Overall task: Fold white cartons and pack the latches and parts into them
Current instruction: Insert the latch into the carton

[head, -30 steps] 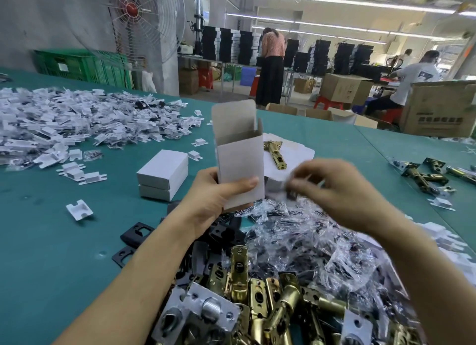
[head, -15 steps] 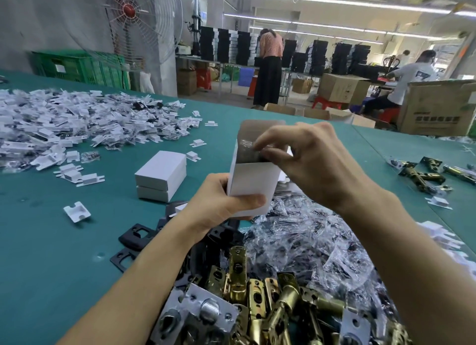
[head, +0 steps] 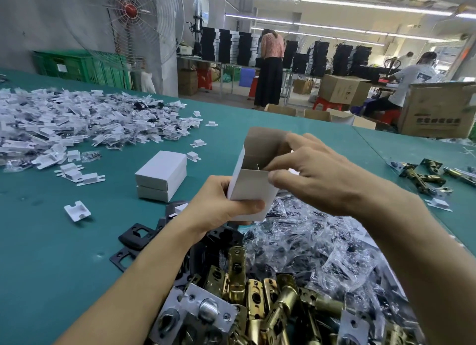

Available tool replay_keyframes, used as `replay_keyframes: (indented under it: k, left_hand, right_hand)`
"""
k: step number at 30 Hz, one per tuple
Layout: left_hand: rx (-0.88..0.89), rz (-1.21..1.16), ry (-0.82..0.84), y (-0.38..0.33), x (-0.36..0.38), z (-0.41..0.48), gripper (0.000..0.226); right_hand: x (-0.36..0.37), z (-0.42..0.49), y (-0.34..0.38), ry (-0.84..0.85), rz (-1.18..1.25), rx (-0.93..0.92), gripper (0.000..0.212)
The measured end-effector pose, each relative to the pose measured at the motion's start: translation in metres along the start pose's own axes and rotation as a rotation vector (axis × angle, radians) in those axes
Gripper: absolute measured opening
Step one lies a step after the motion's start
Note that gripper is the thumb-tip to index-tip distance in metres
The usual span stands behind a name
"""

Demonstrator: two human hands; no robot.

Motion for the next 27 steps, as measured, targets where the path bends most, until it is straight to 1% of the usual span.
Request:
replay_keyframes:
  k: [2,4,6,8,10,13,15,16,17,18,19,22,23,24,25,27]
  left_hand:
    - [-0.01,0.0,0.021,0.0,0.0,-0.001,0.028]
    - [-0.016,-0.019,0.039,-0.001,0.001,-0.002,0.024]
    - [-0.002,-0.047,0.061,-0.003,0.002,-0.002,0.018]
    - [-0.005,-0.063,0.077,-0.003,0.002,-0.001,0.021]
    - [-0.015,-0.045,0.074,-0.002,0.001,0.0,0.027]
    - [-0.023,-0.021,0.076,0.001,0.002,-0.001,0.025]
    - [-0.013,0.012,0.069,0.001,0.002,-0.002,0.022]
    - [-0.008,0.032,0.064,0.001,0.001,-0.001,0.024]
    - [-0.007,0.042,0.062,0.001,0.001,-0.001,0.026]
    - [-0.01,0.039,0.067,0.0,0.001,-0.001,0.027]
    - [-0.015,0.025,0.077,0.0,0.002,-0.001,0.026]
    - [-0.036,-0.062,0.119,-0.002,0.005,-0.001,0.025]
    - [-0.049,-0.092,0.137,-0.002,0.007,-0.001,0.026]
    - [-0.064,-0.11,0.161,-0.002,0.008,-0.002,0.026]
    - [-0.073,-0.111,0.191,-0.003,0.009,-0.003,0.026]
    - [-0.071,-0.087,0.254,-0.004,0.013,-0.005,0.026]
  right_hand:
    - [0.004,-0.002,0.002,-0.024,-0.102,-0.009,0.028]
    - [0.008,-0.002,0.002,-0.067,-0.134,-0.047,0.028]
    - [0.01,-0.003,0.001,-0.172,-0.038,-0.094,0.029]
    - [0.009,-0.006,-0.001,-0.307,0.109,-0.127,0.032]
    - [0.01,-0.008,-0.004,-0.373,0.158,-0.137,0.027]
    - [0.013,-0.006,-0.005,-0.287,0.207,-0.08,0.018]
    - [0.015,-0.003,-0.006,-0.192,0.212,-0.042,0.022]
    - [0.017,-0.003,-0.007,-0.152,0.174,-0.028,0.026]
    - [0.02,-0.004,-0.008,-0.14,0.131,-0.025,0.03]
    - [0.022,-0.006,-0.009,-0.164,0.111,-0.036,0.032]
    - [0.024,-0.01,-0.009,-0.229,0.139,-0.059,0.033]
    - [0.031,-0.025,-0.015,-0.539,0.4,-0.108,0.036]
    - [0.036,-0.029,-0.02,-0.603,0.511,-0.117,0.036]
    - [0.04,-0.032,-0.025,-0.622,0.634,-0.125,0.036]
    - [0.045,-0.033,-0.027,-0.603,0.761,-0.136,0.036]
    - [0.055,-0.034,-0.03,-0.543,0.98,-0.165,0.045]
Point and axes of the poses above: each hand's wrist, its own z-axis towards the middle knuckle, its own x-axis out of the palm, y = z × x, the point moved 3 cm from there along z, towards the middle knuckle, and after that the axes turned 7 degrees about y, right-handed, at the moved point
